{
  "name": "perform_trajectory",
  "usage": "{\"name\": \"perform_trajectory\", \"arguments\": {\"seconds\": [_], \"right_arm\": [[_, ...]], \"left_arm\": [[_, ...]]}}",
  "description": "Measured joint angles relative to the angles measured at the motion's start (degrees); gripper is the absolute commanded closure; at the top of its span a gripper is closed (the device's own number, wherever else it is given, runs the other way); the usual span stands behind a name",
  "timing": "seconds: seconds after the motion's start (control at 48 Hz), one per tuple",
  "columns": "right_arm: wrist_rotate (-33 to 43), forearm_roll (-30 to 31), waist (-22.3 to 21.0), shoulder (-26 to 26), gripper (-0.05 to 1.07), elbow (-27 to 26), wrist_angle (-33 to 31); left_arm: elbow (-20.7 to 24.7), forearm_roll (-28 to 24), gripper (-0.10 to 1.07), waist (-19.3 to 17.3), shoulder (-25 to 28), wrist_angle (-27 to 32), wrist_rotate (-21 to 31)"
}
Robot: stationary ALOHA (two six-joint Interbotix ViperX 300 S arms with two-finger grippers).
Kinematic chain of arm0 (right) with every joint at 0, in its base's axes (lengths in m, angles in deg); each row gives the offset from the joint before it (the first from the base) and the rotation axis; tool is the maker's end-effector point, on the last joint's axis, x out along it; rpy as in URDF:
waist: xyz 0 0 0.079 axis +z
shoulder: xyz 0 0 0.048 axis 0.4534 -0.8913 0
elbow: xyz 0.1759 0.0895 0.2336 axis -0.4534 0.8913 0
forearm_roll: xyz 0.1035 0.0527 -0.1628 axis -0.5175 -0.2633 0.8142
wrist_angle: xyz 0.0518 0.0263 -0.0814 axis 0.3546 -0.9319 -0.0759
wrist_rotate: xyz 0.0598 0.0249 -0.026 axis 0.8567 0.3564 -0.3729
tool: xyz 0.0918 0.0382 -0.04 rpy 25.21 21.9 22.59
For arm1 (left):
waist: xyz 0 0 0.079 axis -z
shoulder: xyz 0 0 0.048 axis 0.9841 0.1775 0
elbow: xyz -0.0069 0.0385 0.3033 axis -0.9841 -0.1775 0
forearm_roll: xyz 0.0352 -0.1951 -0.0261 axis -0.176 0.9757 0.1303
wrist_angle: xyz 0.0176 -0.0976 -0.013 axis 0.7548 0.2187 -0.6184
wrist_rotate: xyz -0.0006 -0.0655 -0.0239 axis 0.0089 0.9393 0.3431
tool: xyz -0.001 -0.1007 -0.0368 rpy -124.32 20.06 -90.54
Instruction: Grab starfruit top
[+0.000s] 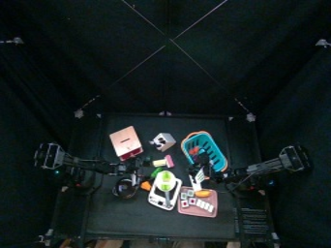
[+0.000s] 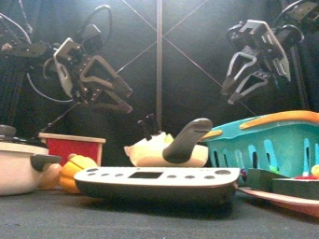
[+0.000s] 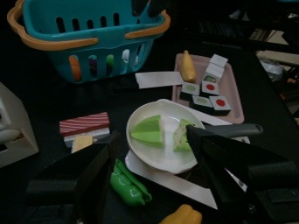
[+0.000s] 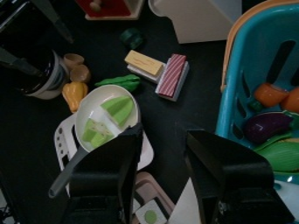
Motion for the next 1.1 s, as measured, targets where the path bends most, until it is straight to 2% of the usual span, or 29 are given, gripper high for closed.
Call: {"name": "perform_trajectory", "arguments": {"seconds": [0.208, 0.312, 0.438, 0.604, 0.75, 0.917, 1.104], "right_arm": [[0.0, 3.7, 0.0, 0.0, 0.27, 0.4, 2.1], [0.0, 4.7, -0.5, 0.0, 0.27, 0.5, 3.2], [-0.1, 4.9, -0.9, 0.0, 0.27, 0.6, 3.8], [-0.1, 5.1, -1.2, 0.1, 0.27, 1.2, 3.9], [-0.1, 5.1, -1.3, 0.1, 0.27, 1.6, 3.9], [-0.4, 5.1, -1.2, 2.1, 0.27, 1.8, 4.0], [-0.4, 5.2, -0.9, 6.7, 0.27, 3.4, 4.2]], "left_arm": [[0.5, -0.1, 0.02, 0.4, 2.2, 0.2, 0.1], [2.3, 1.9, 0.02, 1.1, 3.4, 2.5, 2.5], [6.7, 10.3, 0.02, 1.6, 3.4, 10.5, 6.6], [11.6, 20.7, 0.02, 1.4, 3.2, 21.7, 7.4], [15.6, 31.3, 0.03, 0.5, 3.9, 27.9, 7.3], [19.2, 35.9, 0.03, -1.0, 5.5, 35.9, 7.3], [22.6, 37.4, 0.03, -4.5, 6.9, 45.4, 7.6]]}}
